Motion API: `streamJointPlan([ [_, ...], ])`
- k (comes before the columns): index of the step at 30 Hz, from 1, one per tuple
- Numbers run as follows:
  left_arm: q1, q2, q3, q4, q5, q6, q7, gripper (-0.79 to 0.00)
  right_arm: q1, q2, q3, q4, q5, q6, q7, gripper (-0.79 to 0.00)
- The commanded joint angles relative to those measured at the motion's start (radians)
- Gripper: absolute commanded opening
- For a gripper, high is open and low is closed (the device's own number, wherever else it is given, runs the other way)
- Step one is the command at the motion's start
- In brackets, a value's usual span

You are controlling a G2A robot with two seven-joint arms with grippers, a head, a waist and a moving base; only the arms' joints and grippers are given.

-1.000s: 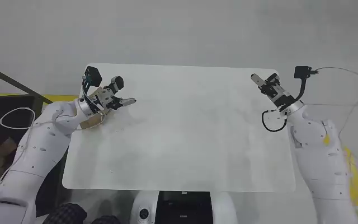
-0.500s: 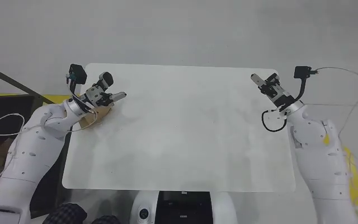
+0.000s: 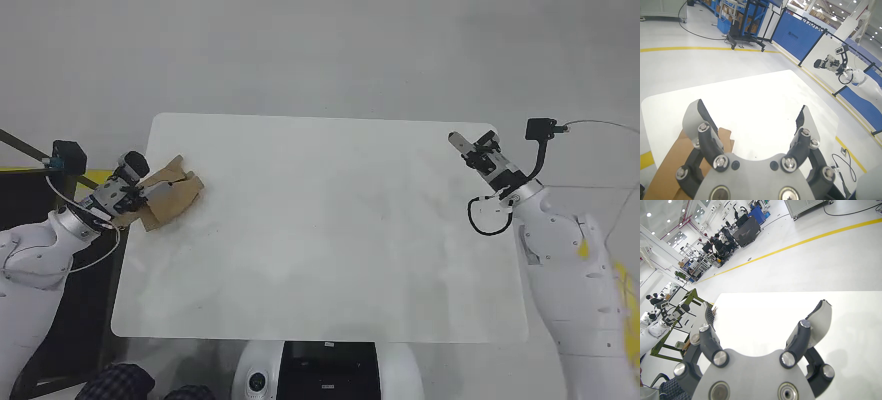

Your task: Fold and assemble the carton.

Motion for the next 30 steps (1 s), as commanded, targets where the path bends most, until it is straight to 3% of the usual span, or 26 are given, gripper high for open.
streamJointPlan([
  [1,0.070,-0.001,-0.052,-0.006,-0.002,-0.017,0.011,0.000,0.000,0.000,0.000,0.000,0.000,0.000,0.000,0.000],
  [5,0.172,-0.013,-0.117,-0.021,0.025,-0.040,0.074,0.000,0.000,0.000,0.000,0.000,0.000,0.000,0.000,0.000],
  [30,0.184,-0.019,-0.111,-0.020,0.023,-0.029,0.082,0.000,0.000,0.000,0.000,0.000,0.000,0.000,0.000,0.000],
])
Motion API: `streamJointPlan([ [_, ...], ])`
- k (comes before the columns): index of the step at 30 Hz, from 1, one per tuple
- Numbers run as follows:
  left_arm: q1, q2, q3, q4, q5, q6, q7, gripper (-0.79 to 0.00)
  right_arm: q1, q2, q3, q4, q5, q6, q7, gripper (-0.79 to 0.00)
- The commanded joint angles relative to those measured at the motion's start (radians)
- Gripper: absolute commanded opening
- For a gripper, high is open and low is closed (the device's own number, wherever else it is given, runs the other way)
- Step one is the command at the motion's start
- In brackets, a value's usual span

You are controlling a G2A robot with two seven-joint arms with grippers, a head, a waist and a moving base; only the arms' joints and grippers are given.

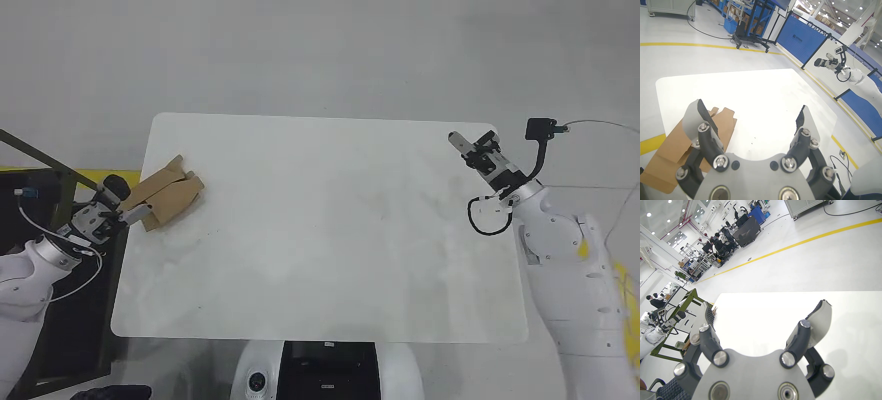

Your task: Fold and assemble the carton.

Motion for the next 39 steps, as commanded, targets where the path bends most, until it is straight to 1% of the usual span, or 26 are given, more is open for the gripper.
streamJointPlan([
  [1,0.017,-0.006,0.002,0.006,-0.010,0.000,0.011,0.000,0.000,0.000,0.000,0.000,0.000,0.000,0.000,0.000],
  [4,0.050,-0.014,-0.013,0.015,-0.014,-0.026,0.041,0.000,0.000,0.000,0.000,0.000,0.000,0.000,0.000,0.000],
  [8,0.102,-0.029,-0.039,0.045,0.036,-0.054,0.117,0.000,0.000,0.000,0.000,0.000,0.000,0.000,0.000,0.000],
  [12,0.141,-0.045,-0.051,0.100,0.114,-0.053,0.179,0.000,0.000,0.000,0.000,0.000,0.000,0.000,0.000,0.000],
  [17,0.144,-0.060,-0.058,0.173,0.193,-0.040,0.251,0.000,0.000,0.000,0.000,0.000,0.000,0.000,0.000,0.000],
  [24,0.113,-0.074,-0.058,0.287,0.258,0.007,0.299,0.000,0.000,0.000,0.000,0.000,0.000,0.000,0.000,0.000],
  [26,0.103,-0.079,-0.048,0.325,0.237,0.032,0.298,0.000,0.000,0.000,0.000,0.000,0.000,0.000,0.000,0.000],
  [29,0.074,-0.091,-0.023,0.383,0.141,0.072,0.283,0.000,0.000,0.000,0.000,0.000,0.000,0.000,0.000,0.000],
  [31,0.048,-0.100,-0.001,0.425,0.028,0.110,0.238,0.000,0.000,0.000,0.000,0.000,0.000,0.000,0.000,0.000],
  [34,-0.002,-0.107,0.015,0.470,-0.096,0.186,0.156,0.000,0.000,0.000,0.000,0.000,0.000,0.000,0.000,0.000],
  [36,-0.034,-0.110,0.020,0.498,-0.134,0.236,0.115,0.000,0.000,0.000,0.000,0.000,0.000,0.000,0.000,0.000],
  [39,-0.081,-0.116,0.037,0.535,-0.208,0.278,0.040,0.000,0.000,0.000,0.000,0.000,0.000,0.000,0.000,0.000],
])
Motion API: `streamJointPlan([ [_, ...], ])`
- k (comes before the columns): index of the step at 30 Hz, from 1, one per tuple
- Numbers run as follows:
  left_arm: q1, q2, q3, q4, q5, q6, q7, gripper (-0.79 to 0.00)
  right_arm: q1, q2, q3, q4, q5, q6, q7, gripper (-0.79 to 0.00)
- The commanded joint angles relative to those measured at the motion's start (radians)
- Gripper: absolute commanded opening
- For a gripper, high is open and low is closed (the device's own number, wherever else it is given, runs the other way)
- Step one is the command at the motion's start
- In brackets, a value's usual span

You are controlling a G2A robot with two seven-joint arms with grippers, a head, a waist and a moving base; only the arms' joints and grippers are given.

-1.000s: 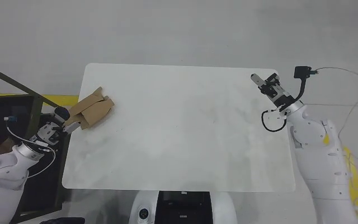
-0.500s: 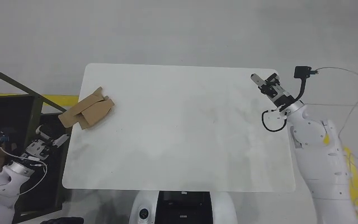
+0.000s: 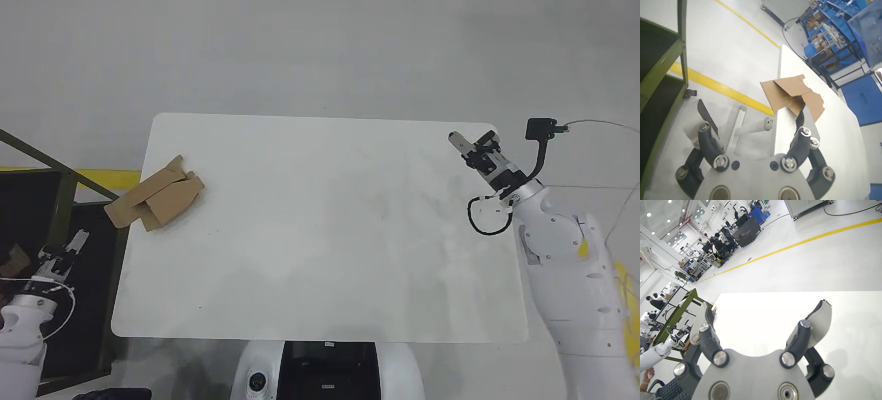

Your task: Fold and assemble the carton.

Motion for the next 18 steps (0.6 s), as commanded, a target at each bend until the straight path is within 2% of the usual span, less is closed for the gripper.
streamJointPlan([
  [1,-0.035,-0.003,0.014,0.023,-0.047,0.024,-0.062,0.000,0.000,0.000,0.000,0.000,0.000,0.000,0.000,0.000],
  [6,-0.129,-0.016,0.061,0.087,-0.136,0.067,-0.183,0.000,0.000,0.000,0.000,0.000,0.000,0.000,0.000,0.000],
  [18,-0.336,-0.056,0.152,0.280,-0.258,0.024,-0.265,0.000,0.000,0.000,0.000,0.000,0.000,0.000,0.000,0.000],
])
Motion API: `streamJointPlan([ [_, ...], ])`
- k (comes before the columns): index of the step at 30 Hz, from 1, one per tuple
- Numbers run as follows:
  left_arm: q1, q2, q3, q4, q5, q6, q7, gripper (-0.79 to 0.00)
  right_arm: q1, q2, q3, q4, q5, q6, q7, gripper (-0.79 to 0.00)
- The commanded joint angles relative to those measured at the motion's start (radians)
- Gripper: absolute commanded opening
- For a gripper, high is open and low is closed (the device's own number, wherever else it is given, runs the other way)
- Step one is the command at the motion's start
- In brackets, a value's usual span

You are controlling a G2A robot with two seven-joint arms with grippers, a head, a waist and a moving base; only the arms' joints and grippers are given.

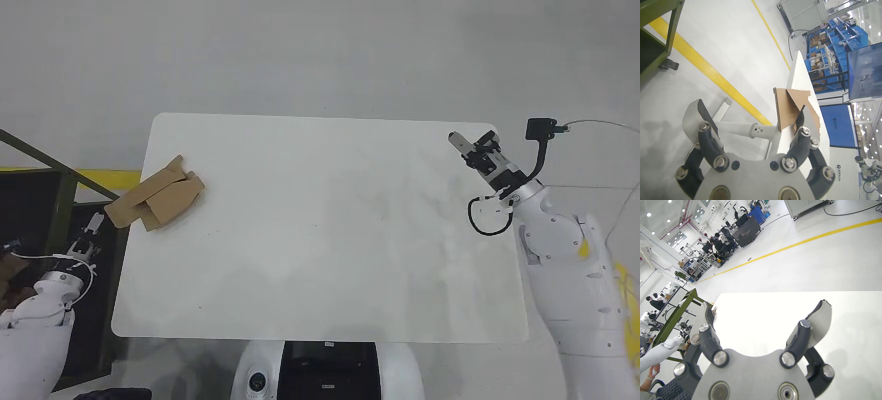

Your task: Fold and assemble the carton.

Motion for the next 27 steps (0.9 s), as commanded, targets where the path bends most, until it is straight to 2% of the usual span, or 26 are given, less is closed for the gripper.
streamJointPlan([
  [1,-0.035,-0.007,0.015,0.037,-0.011,-0.009,-0.010,0.000,0.000,0.000,0.000,0.000,0.000,0.000,0.000,0.000],
  [9,-0.144,-0.029,0.061,0.139,-0.036,-0.053,-0.072,0.000,0.000,0.000,0.000,0.000,0.000,0.000,0.000,0.000],
  [11,-0.165,-0.033,0.068,0.158,-0.046,-0.059,-0.086,-0.071,0.000,0.000,0.000,0.000,0.000,0.000,0.000,0.000],
  [14,-0.193,-0.039,0.073,0.186,-0.060,-0.059,-0.102,-0.419,0.000,0.000,0.000,0.000,0.000,0.000,0.000,0.000],
  [16,-0.208,-0.042,0.076,0.201,-0.067,-0.065,-0.111,-0.465,0.000,0.000,0.000,0.000,0.000,0.000,0.000,0.000],
  [27,-0.270,-0.056,0.074,0.262,-0.158,-0.070,-0.210,-0.570,0.000,0.000,0.000,0.000,0.000,0.000,0.000,0.000],
])
